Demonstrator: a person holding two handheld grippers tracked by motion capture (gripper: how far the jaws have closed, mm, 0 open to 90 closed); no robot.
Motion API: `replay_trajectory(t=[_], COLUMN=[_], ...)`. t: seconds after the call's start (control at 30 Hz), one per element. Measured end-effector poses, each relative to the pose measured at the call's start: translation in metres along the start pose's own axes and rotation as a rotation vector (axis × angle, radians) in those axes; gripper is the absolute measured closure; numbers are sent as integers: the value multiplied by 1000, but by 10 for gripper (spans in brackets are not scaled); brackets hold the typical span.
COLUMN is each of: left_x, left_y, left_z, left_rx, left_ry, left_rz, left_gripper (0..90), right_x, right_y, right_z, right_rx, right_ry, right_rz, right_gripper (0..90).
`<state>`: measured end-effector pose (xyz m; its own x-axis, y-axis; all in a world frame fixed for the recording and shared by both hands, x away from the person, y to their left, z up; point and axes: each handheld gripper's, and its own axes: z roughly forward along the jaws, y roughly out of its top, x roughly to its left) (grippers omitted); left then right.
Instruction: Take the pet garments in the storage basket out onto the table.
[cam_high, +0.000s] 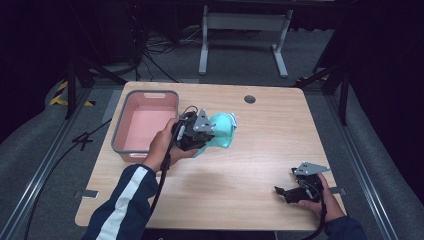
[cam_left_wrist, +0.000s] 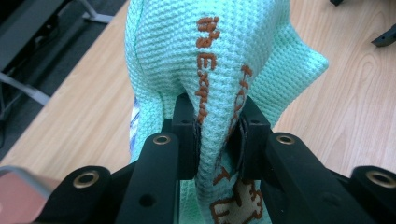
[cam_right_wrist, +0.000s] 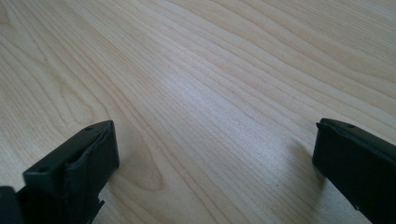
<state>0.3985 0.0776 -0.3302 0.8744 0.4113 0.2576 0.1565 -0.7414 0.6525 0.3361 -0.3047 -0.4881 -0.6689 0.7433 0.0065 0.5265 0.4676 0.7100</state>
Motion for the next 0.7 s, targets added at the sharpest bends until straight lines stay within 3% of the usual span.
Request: replay_trajectory(t=[0.33,0.7], left_x=[-9,-9], left_y=[2,-5], left_z=[42,84], left_rx=[55,115], left_ry=[-59,-102], left_rz=[-3,-48], left_gripper=[738,737], right_x=[0,0], right_y=[0,0], right_z=[0,0], right_rx=[0,0], right_ry=[0,0], right_rz=[-1,-2], right_gripper=[6,5])
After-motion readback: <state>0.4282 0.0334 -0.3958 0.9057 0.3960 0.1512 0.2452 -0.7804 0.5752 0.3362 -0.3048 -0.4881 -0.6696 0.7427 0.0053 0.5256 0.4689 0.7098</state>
